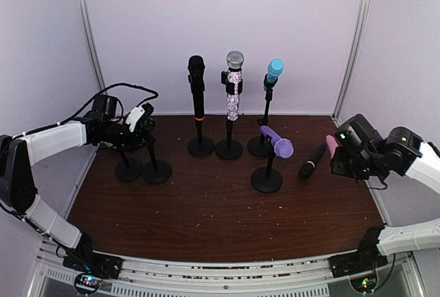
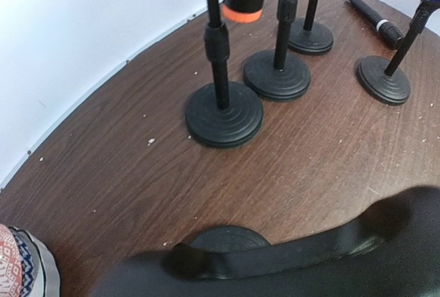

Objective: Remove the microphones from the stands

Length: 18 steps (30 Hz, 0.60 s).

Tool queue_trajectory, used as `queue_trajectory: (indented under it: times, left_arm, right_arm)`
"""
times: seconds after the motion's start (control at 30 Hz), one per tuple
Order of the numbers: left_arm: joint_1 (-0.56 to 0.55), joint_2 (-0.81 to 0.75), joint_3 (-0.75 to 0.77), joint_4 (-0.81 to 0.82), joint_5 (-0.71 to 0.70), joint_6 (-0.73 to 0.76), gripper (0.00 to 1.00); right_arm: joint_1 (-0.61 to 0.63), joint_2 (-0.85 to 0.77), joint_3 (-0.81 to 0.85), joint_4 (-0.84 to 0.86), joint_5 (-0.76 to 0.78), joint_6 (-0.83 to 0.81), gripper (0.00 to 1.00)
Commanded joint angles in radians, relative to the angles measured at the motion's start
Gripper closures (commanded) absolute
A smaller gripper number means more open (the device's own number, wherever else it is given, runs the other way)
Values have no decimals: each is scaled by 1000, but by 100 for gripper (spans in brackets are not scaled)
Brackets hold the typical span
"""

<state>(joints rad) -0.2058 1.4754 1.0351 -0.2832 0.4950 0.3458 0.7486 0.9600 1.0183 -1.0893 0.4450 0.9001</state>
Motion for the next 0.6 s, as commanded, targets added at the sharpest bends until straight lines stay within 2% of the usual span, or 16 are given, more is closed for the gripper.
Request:
queue_trajectory:
  times: [0.0, 0.17, 0.37, 0.43, 0.57]
  left_arm:
    - [74, 0, -28, 26, -108, 98, 99]
    - [122, 1, -34, 25, -116, 123, 99]
    - [127, -15, -41, 26, -126, 134, 97]
    - [127, -23, -37, 17, -129, 129, 87]
    - [127, -51, -27, -22, -118, 116, 49]
  right_arm:
    - [-105, 136, 14, 215, -94, -148, 100]
    - [-206, 321, 78, 320, -160, -222, 100]
    - [-297, 531, 180, 400, -251, -266, 100]
    - [-313, 592, 222, 403, -265, -276, 100]
    - [-332, 693, 297, 394, -277, -288, 100]
